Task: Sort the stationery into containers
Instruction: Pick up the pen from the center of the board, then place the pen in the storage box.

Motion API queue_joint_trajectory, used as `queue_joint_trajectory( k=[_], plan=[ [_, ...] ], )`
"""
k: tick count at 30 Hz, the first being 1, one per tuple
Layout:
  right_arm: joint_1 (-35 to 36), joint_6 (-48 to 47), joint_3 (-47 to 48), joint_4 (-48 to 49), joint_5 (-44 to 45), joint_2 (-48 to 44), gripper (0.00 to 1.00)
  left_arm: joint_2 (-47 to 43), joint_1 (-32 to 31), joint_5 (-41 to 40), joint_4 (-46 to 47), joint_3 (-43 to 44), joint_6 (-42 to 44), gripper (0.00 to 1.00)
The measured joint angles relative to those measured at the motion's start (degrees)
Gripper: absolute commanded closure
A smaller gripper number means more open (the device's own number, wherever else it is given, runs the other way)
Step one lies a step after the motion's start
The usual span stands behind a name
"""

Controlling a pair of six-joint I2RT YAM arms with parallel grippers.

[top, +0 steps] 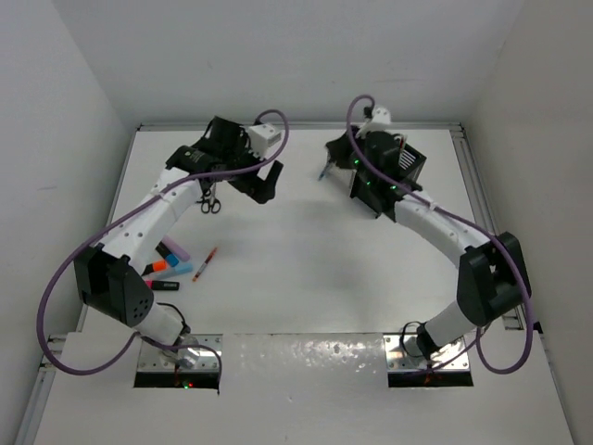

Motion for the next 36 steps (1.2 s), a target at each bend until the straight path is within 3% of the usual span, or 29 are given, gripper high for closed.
queue_joint_trajectory(
  k=[6, 13, 19, 26, 27, 28, 31, 36],
  plan=[
    [-14.97, -13.11, 12.55, -6.40, 8.85, 1.95, 1.00, -4.66, 9.94, -5.60, 2.36, -13.79, 1.73, 0.04],
    [-21.86, -23.17, 23.21, -6.69, 17.03, 13.62, 1.00, -6.19, 15.08, -9.05, 2.67, -26.01, 4.39, 0.22],
    [-23.67, -26.34, 23.58, -8.50, 20.06, 21.75, 1.00, -6.23, 19.28, -9.51, 2.82, -29.33, 5.88, 0.23],
    [-24.63, -25.20, 17.92, -6.91, 20.59, 22.03, 0.99, -6.25, 20.87, -9.92, 4.17, -30.77, 6.49, 0.24],
    [-24.63, -24.83, 17.05, -6.62, 20.59, 22.03, 0.96, -6.14, 20.92, -9.94, 4.33, -30.84, 6.60, 0.26],
    [-24.65, -24.46, 16.37, -6.54, 20.61, 22.03, 0.79, -5.92, 20.92, -9.97, 4.46, -30.86, 6.62, 0.28],
    [-24.65, -22.58, 13.88, -5.88, 20.61, 21.94, 0.47, -4.72, 20.98, -10.97, 5.38, -31.43, 6.84, 0.35],
    [-24.65, -21.31, 10.27, -4.57, 19.82, 19.56, 0.36, -2.60, 20.98, -11.98, 5.66, -32.81, 7.58, 0.42]
  ],
)
